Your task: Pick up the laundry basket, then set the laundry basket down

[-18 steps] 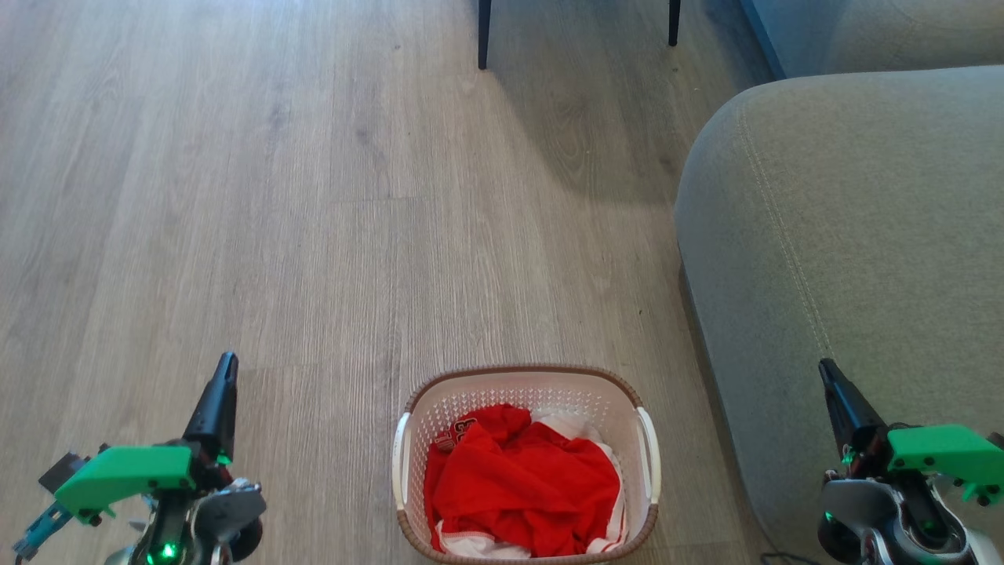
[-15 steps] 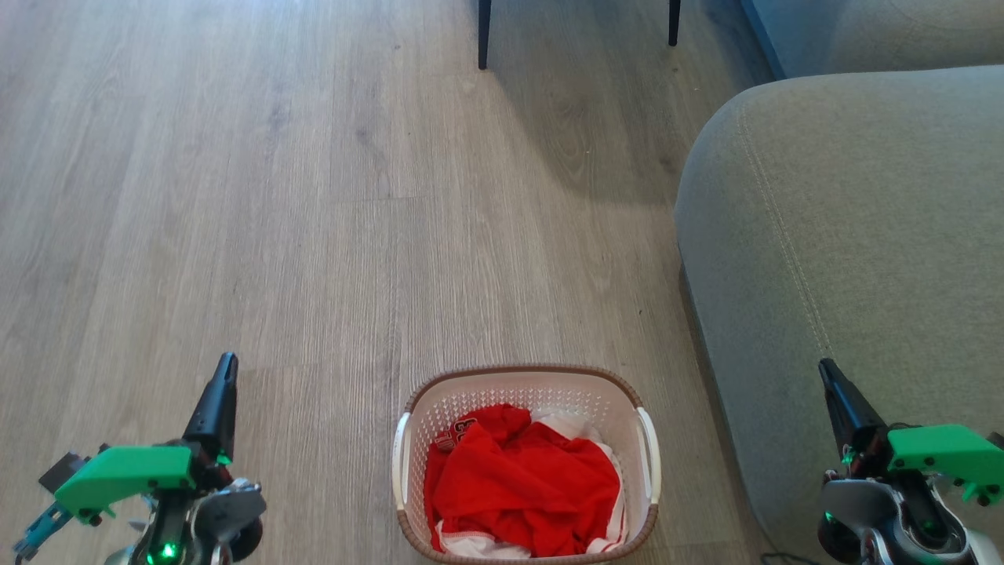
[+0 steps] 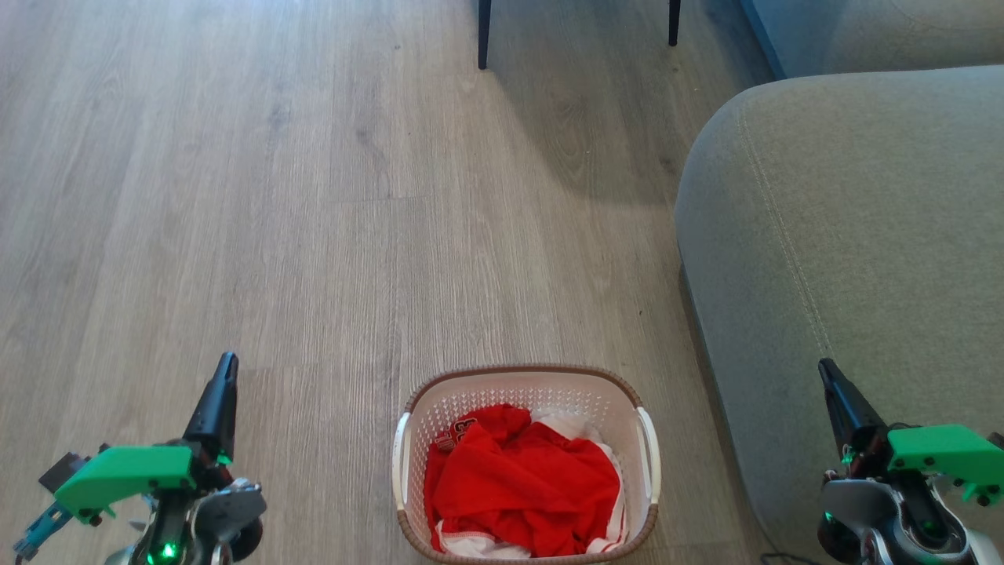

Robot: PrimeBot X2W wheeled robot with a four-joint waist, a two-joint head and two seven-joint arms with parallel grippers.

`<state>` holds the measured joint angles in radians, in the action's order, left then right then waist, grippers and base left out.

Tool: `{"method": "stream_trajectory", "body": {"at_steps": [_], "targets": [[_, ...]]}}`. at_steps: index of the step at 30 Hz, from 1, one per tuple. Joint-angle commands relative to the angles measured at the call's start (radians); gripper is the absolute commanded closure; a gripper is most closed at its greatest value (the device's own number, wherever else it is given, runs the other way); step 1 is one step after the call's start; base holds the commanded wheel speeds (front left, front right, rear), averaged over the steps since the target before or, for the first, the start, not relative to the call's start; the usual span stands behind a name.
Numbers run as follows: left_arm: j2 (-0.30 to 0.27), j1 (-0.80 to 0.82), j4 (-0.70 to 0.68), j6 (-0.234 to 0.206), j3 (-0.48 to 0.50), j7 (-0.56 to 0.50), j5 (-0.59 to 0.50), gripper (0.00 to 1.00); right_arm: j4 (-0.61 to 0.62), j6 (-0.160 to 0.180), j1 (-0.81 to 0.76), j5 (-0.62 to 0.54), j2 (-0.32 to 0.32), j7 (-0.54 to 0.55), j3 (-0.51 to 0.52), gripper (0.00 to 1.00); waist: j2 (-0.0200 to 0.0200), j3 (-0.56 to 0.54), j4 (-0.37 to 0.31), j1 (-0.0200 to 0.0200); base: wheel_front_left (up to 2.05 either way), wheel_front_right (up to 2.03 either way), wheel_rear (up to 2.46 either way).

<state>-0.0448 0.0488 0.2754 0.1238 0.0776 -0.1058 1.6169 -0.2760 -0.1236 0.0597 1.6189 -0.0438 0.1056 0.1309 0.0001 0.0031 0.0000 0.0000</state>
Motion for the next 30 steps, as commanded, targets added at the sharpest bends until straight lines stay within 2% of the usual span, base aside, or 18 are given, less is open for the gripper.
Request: {"method": "stream_trajectory", "body": {"at_steps": [1, 29, 30], "targets": [[-0.006, 0.059, -0.030, 0.007, 0.037, -0.008, -0.009, 1.00, 0.031, -0.007, 0.048, -0.011, -0.007, 0.008, -0.016, 1.00, -0.0001, 0.000, 0.000, 0.0000, 0.00, 0.00, 0.00], [-0.006, 0.059, -0.030, 0.007, 0.037, -0.008, -0.009, 1.00, 0.031, -0.007, 0.048, -0.011, -0.007, 0.008, -0.016, 1.00, -0.0001, 0.000, 0.000, 0.0000, 0.00, 0.00, 0.00], [0.001, -0.001, 0.003, -0.001, 0.000, 0.001, 0.000, 0.00, -0.002, 0.000, 0.000, 0.000, 0.001, 0.000, 0.000, 0.00, -0.0001, 0.000, 0.000, 0.0000, 0.00, 0.00, 0.00]]}}
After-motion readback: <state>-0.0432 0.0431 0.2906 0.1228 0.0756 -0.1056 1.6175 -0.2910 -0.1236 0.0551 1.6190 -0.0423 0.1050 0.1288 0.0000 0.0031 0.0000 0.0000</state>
